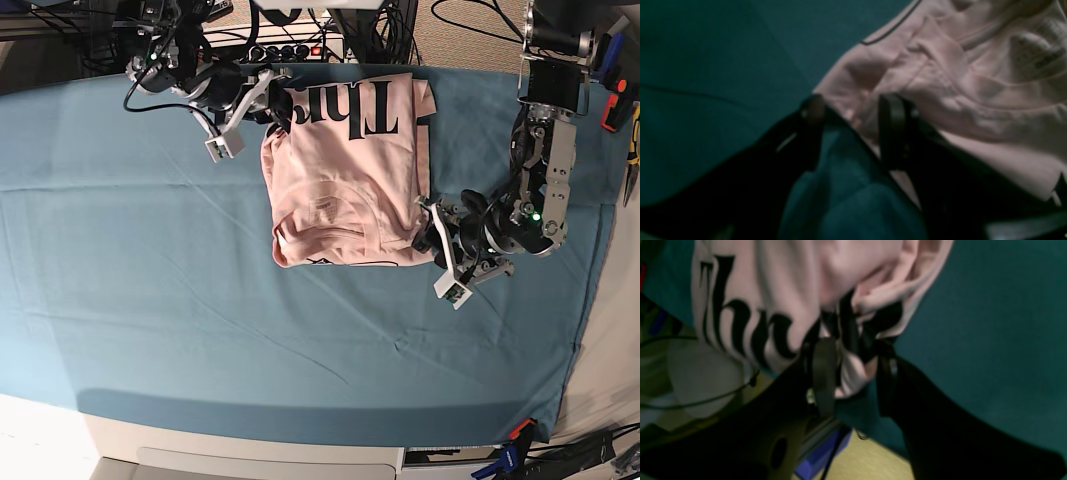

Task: Fold the T-shirt properly
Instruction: 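Tuck and press the shirt's edges with both grippers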

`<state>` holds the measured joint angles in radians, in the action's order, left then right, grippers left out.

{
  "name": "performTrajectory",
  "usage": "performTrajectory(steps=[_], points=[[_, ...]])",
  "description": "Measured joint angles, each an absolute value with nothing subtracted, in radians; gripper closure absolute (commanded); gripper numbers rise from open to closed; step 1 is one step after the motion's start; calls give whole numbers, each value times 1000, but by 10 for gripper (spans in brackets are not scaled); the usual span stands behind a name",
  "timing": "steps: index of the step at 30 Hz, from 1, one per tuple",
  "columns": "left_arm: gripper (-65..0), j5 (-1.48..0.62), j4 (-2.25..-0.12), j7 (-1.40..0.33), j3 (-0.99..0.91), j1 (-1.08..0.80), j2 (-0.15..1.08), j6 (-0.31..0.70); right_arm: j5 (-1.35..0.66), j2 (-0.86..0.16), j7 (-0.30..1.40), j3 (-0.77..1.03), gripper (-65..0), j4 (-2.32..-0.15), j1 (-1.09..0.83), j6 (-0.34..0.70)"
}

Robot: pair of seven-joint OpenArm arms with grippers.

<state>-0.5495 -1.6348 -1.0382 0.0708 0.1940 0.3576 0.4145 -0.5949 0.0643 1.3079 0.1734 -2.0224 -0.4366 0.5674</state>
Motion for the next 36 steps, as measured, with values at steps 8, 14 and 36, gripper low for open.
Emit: performTrajectory(steps=[8,14,36], points=[[-279,-550,-1635,-1038,71,183,358,415,-598,64,1293,173,-200,-2156,-456,569],[-279,-550,-1635,-1039,71,160,358,414,-569,64,1230,173,-200,-2247,-468,572],[0,-974,-1657,-1197,69,60,380,574,-535,53,1269,173,-102,-2278,-494,569]])
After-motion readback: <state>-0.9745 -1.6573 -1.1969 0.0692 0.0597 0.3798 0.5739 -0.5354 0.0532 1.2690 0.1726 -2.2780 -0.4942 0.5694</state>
